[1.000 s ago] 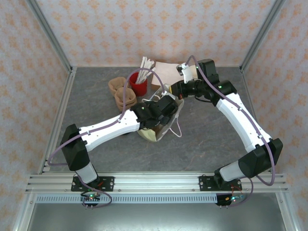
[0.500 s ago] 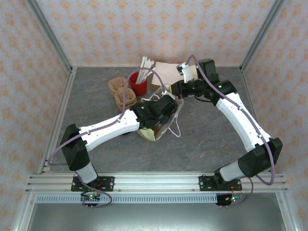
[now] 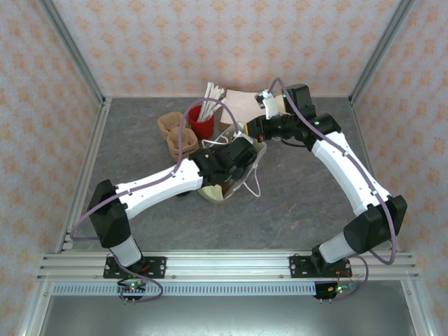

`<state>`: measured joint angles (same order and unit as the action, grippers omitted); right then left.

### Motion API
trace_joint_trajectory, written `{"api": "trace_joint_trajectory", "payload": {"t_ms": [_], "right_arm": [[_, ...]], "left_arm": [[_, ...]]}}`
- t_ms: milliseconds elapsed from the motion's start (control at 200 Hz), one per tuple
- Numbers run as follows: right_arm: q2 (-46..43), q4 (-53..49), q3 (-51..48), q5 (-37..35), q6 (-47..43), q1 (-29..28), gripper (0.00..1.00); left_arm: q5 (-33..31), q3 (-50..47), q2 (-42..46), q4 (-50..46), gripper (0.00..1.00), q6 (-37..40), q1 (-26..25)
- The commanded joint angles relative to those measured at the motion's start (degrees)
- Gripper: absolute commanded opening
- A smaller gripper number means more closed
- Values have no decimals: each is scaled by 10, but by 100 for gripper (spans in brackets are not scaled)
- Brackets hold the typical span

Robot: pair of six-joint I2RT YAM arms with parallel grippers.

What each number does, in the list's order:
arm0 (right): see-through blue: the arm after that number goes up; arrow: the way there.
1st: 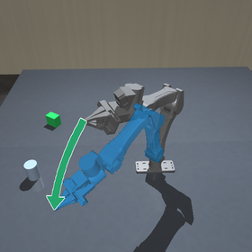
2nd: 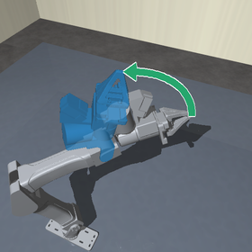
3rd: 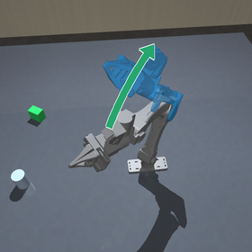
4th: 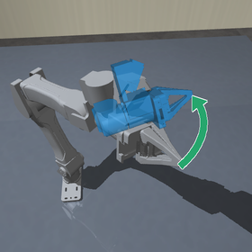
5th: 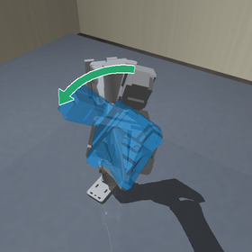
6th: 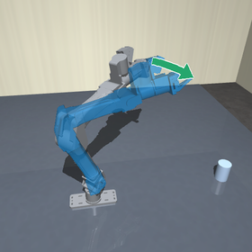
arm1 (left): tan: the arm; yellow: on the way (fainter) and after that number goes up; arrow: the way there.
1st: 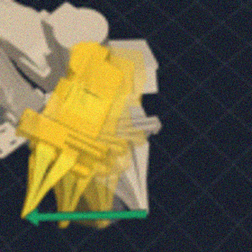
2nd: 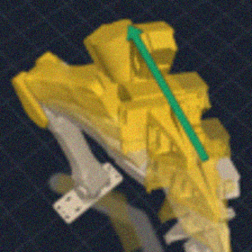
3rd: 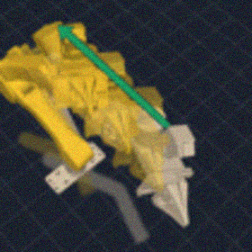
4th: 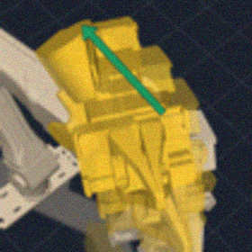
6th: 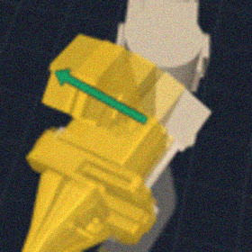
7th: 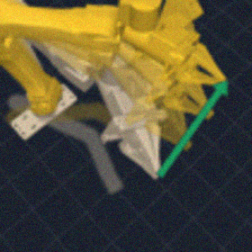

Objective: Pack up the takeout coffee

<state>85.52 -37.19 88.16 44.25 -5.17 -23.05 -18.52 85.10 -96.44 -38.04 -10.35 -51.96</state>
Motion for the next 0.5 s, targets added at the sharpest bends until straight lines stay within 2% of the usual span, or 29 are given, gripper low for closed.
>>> {"api": "trace_joint_trajectory", "payload": {"t_ms": [0,495], "right_arm": [[3,-22,21,53,7,-6,0],[13,-22,27,62,15,-5,0]], "left_arm": [[-27,-5,-18,30,59,12,14],[-7,-9,-43,31,59,1,23]]}}
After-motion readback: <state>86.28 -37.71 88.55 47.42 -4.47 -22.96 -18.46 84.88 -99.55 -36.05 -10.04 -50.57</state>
